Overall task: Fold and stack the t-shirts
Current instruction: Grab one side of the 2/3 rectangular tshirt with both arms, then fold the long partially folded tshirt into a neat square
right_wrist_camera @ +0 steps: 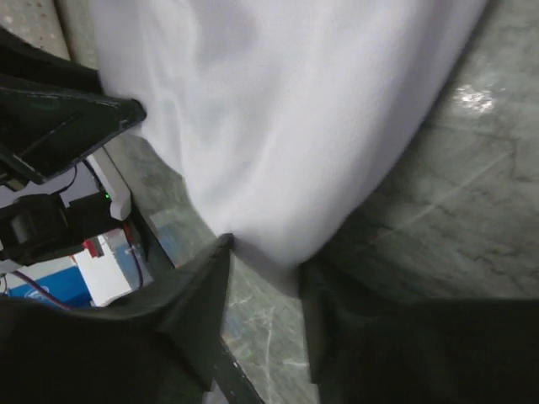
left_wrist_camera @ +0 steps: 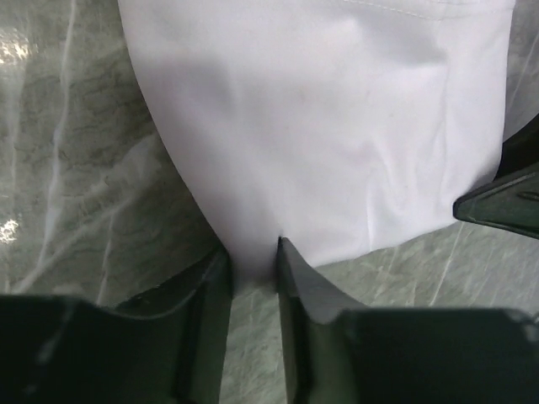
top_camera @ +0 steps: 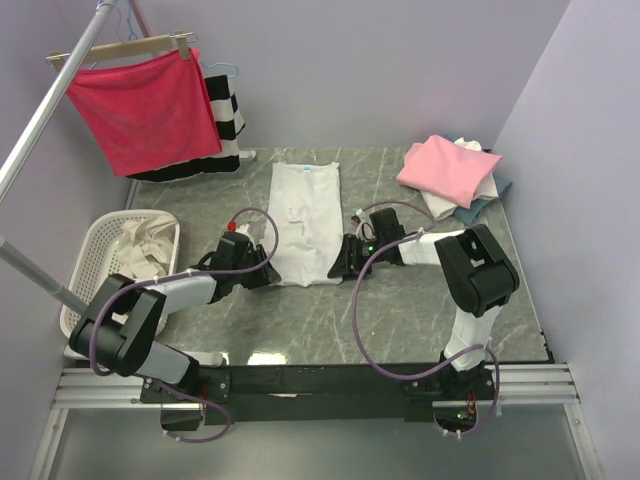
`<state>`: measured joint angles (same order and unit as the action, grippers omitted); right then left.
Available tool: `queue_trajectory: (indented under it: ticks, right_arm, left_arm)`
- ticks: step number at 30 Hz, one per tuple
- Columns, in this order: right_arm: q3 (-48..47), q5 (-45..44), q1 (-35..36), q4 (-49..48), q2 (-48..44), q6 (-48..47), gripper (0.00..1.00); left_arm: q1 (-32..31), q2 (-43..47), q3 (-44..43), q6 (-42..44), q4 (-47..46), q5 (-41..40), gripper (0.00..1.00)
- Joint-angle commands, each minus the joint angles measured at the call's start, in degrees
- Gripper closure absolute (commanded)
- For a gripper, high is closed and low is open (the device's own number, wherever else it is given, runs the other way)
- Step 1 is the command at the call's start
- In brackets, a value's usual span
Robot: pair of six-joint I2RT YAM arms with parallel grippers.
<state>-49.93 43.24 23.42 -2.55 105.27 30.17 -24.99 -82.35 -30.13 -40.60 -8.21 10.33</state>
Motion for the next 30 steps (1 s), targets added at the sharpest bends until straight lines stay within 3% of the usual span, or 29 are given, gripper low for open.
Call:
queue_trajectory:
  ticks: [1,3,4,6,13,20,30]
  right_arm:
    - [0.6,-4.9,0.7,1.2,4.4,0.0,0.70]
    - [0.1,-5.0,0.7,0.5,5.4,0.2,0.82]
    - [-0.1,-4.4,0.7,0.4,5.6,0.4,0.93]
    - [0.1,-4.9,0.6,0.2,5.1,0.5,1.00]
    - [4.0,-5.4,0.6,4.2,-2.4,-1.9,1.00]
    - [12.3,-2.5,2.2,7.6,-13.9,-4.2,1.00]
    - [12.7,-1.3,5.9,18.1,-30.6,-9.0,1.00]
  left_arm:
    - [-0.1,-1.5,0.6,0.3,2.1,0.1,0.73]
    - [-0.1,-1.7,0.2,0.7,2.8,-0.2,0.84]
    - [-0.1,-1.7,0.2,0.8,3.0,-0.2,0.91]
    - [-0.2,-1.5,-0.5,1.1,4.7,0.0,0.98]
    - [-1.5,4.7,-0.5,1.3,12.8,0.6,0.99]
    - [-14.6,12.9,0.5,-7.4,20.4,-4.1,0.99]
    - [-16.2,25.3,-5.1,-10.6,35.0,-10.2,0.99]
